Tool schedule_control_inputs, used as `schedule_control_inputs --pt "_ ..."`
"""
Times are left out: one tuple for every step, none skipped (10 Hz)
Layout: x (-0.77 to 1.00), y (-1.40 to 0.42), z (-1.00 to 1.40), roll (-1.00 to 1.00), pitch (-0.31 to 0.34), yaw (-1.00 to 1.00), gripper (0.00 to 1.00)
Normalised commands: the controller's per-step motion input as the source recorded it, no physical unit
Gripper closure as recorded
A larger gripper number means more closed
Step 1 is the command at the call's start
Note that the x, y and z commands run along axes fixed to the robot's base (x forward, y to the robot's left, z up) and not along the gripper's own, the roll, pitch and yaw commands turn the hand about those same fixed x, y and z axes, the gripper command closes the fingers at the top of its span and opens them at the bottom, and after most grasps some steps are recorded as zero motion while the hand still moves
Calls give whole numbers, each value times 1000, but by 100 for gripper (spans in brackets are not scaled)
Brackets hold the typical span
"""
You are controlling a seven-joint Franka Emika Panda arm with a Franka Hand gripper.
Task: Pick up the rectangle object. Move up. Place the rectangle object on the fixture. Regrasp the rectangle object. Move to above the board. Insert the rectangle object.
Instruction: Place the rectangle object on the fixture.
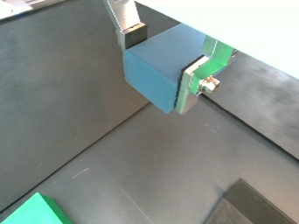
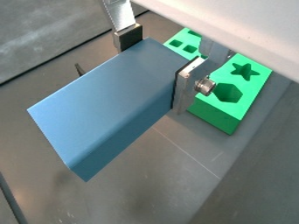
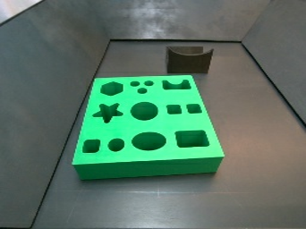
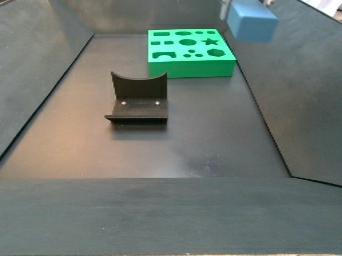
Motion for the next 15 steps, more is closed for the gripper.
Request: schedule_control_inputs --pt "1000 -25 207 -81 146 -138 100" --pt "1000 -20 179 -91 138 -85 100" --pt "1000 -16 159 -98 138 -67 100" --pt "1000 -12 141 -106 141 -55 100" --pt "1000 -10 123 -113 139 -48 100" --pt "1000 -7 106 -119 142 -43 100" --pt "1000 -3 88 -122 140 -41 100" --pt "1000 -2 76 -127 147 -39 100" --pt "1000 1 63 -132 155 -38 100" --pt "1000 3 57 -133 157 -39 100" --pt "1000 5 39 -134 148 -40 100" --pt "1000 23 -383 -1000 11 17 100" --pt "1000 38 -379 -1000 9 9 100" --pt "1000 45 -343 -1000 3 6 100" --pt "1000 37 -270 -1000 0 -2 100"
